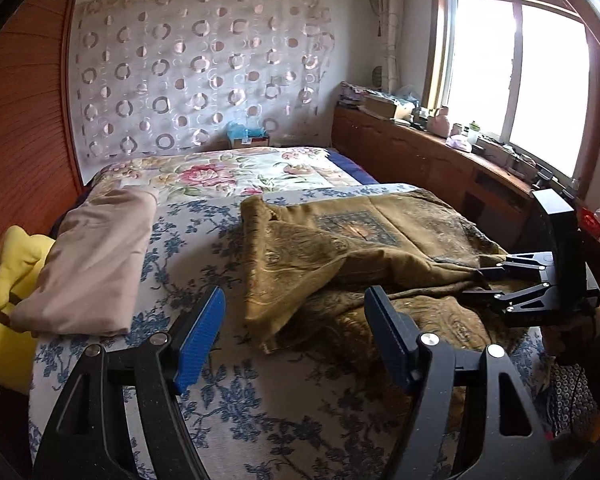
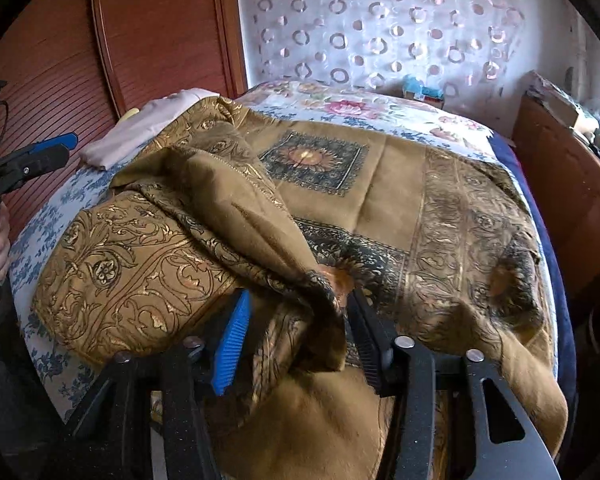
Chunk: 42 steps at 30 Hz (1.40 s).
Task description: Fold small clothes
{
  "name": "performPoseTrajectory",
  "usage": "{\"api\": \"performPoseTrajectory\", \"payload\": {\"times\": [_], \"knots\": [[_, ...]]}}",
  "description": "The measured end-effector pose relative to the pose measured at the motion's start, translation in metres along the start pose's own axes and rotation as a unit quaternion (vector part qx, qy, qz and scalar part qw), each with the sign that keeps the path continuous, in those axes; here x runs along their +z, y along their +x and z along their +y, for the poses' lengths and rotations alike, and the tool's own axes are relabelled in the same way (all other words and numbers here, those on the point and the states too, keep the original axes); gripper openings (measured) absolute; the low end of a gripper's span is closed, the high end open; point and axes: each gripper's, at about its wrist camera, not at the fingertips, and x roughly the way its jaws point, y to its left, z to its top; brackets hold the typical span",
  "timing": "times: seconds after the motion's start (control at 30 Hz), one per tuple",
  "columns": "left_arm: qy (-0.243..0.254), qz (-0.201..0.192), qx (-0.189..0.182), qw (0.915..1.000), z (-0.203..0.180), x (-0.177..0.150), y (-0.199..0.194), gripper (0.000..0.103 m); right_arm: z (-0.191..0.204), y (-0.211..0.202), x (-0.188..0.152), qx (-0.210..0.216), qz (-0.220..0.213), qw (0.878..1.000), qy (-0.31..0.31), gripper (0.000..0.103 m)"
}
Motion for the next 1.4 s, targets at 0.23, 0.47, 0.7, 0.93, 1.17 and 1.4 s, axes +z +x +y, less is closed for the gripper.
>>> {"api": "performPoseTrajectory", "payload": {"times": [0.23, 0.47, 0.7, 0.93, 1.17, 1.4], "knots": [[-0.004, 0.001, 0.005, 1.0000, 0.006, -0.003, 0.002, 0.073, 0.001, 0.005, 0.007, 0.004, 0.005, 1.000, -0.014, 0.018], [-0.007, -0.004, 0.007, 0.9999, 0.008, -0.004, -0.001, 0.073, 0.009, -0.012, 0.013, 0.026, -0.024, 0.999, -0.027, 0.006], [-0.011, -0.011, 0.007, 0.9999, 0.008, 0.000, -0.004, 0.073, 0.012, -0.072, 0.031, 0.042, -0.114, 0.992, -0.013, 0.005], [-0.004, -0.011, -0.003, 0.9999, 0.000, 0.001, -0.003, 0.073, -0.007, -0.128, 0.025, 0.003, -0.154, 0.988, -0.016, 0.005], [0.006, -0.011, -0.014, 0.9998, -0.010, 0.002, -0.002, 0.073, -0.053, -0.134, -0.009, -0.069, -0.116, 0.990, 0.040, 0.005], [0.015, -0.005, -0.023, 0.9996, -0.022, 0.000, 0.001, 0.073, -0.084, -0.095, -0.058, -0.106, -0.033, 0.990, 0.084, 0.005]]}}
